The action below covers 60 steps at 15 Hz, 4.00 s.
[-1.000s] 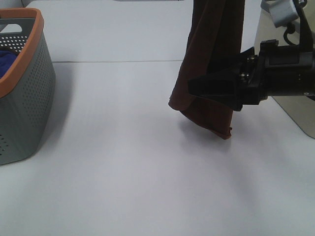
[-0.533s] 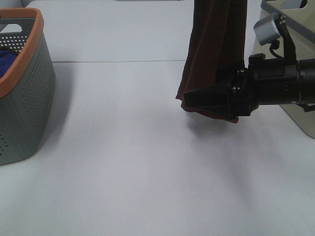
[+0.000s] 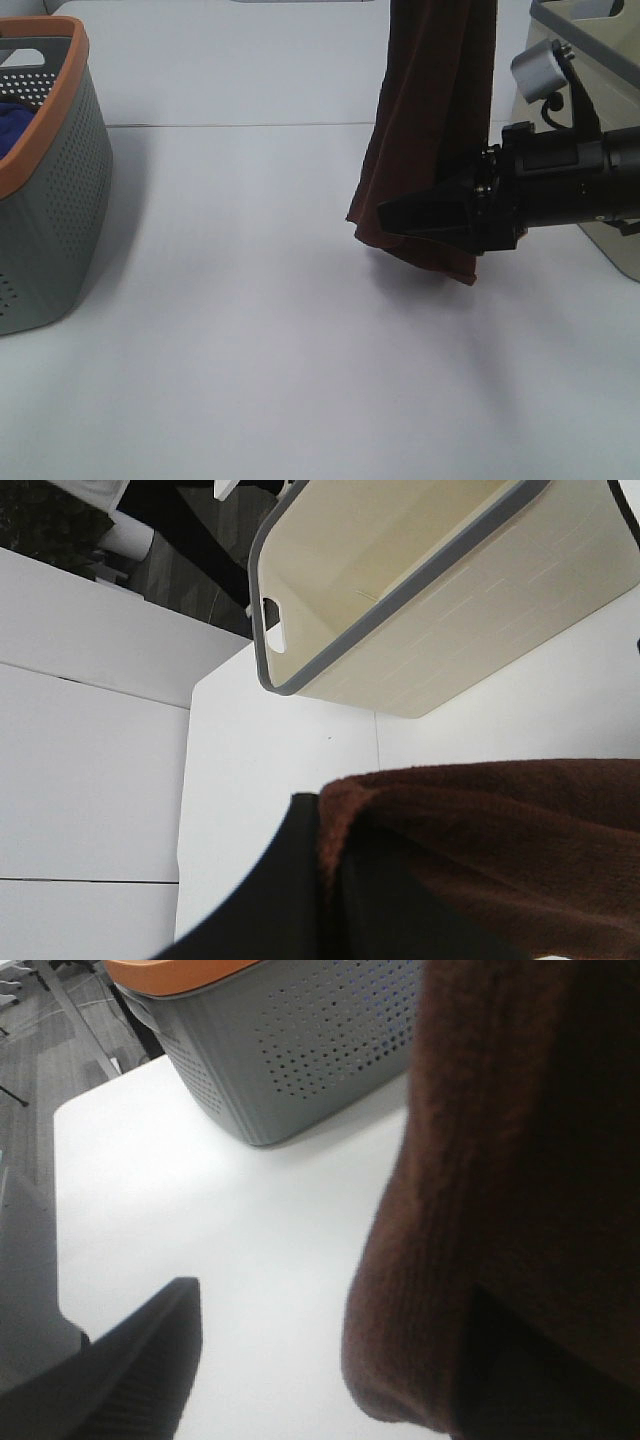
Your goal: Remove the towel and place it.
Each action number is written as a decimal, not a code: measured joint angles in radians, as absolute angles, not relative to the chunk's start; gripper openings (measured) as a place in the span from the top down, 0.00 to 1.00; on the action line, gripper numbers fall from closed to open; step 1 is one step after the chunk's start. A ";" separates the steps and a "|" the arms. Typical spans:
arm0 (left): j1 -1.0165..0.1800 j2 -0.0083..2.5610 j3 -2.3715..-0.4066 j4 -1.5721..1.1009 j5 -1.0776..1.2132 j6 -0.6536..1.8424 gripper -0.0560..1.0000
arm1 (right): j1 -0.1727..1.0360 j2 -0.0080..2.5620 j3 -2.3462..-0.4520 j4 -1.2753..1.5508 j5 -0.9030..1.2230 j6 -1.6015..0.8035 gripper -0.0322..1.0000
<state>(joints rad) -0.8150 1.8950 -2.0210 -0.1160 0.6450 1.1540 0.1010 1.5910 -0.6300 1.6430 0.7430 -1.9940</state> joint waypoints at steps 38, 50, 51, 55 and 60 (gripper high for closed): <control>-0.719 1.910 -2.021 -0.033 1.004 0.857 0.94 | 0.101 1.157 -0.735 0.717 0.703 -0.973 0.97; -0.680 2.007 -2.022 0.329 0.763 0.361 0.94 | 0.101 1.341 -1.001 0.446 0.468 -1.110 0.97; -0.669 2.016 -2.022 0.332 0.734 0.350 0.94 | 0.101 1.383 -1.037 0.446 0.405 -1.131 0.97; -0.558 2.099 -2.022 0.344 0.449 0.303 0.94 | 0.101 1.601 -1.234 0.446 0.152 -1.298 0.97; -0.451 2.211 -2.022 0.352 0.008 0.254 0.94 | 0.101 1.896 -1.596 0.447 0.077 -1.353 0.97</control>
<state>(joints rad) -0.4510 2.2110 -2.0220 0.3520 0.0080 0.2540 0.1010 1.8960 -1.5960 0.4470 0.0770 -1.3530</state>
